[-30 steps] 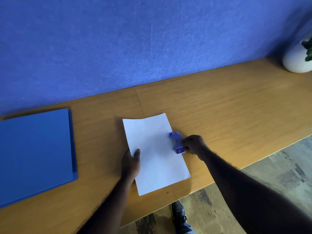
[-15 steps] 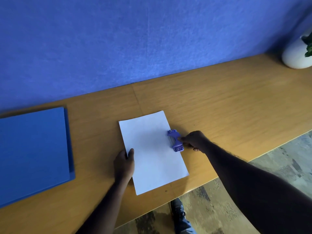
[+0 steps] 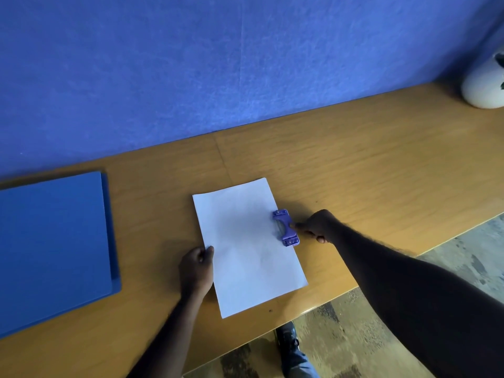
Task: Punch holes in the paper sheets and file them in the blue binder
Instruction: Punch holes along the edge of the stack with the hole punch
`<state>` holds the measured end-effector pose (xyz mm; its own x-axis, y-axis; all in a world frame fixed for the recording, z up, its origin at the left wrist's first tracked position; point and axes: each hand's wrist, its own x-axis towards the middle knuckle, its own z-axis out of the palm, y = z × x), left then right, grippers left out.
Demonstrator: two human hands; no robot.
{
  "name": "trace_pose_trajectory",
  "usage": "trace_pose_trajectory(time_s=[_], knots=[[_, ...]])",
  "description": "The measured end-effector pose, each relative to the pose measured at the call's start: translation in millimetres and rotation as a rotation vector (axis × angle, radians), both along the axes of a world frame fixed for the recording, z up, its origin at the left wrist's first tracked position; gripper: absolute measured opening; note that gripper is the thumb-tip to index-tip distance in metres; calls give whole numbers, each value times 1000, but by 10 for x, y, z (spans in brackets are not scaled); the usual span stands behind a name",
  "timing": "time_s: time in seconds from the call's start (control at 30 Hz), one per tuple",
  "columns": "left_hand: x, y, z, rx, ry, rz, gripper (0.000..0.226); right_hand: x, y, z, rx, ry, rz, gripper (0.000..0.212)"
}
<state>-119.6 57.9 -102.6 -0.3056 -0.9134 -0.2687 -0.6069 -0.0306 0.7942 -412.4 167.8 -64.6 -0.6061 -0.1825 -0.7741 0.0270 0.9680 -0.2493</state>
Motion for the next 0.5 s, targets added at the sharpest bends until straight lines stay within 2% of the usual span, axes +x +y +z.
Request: trace_pose_trajectory(time_s=[0.2,0.33,0.5], knots=[[-29,14,26,-1,-31,9,49,21,12,1,-27,40,17,50],[-52,23,51,0,-47,21,49,25,-28,99,-83,147,168,49],[-67,28,77,9,-62,19,46,149,-10,115,-272,243,216,27]])
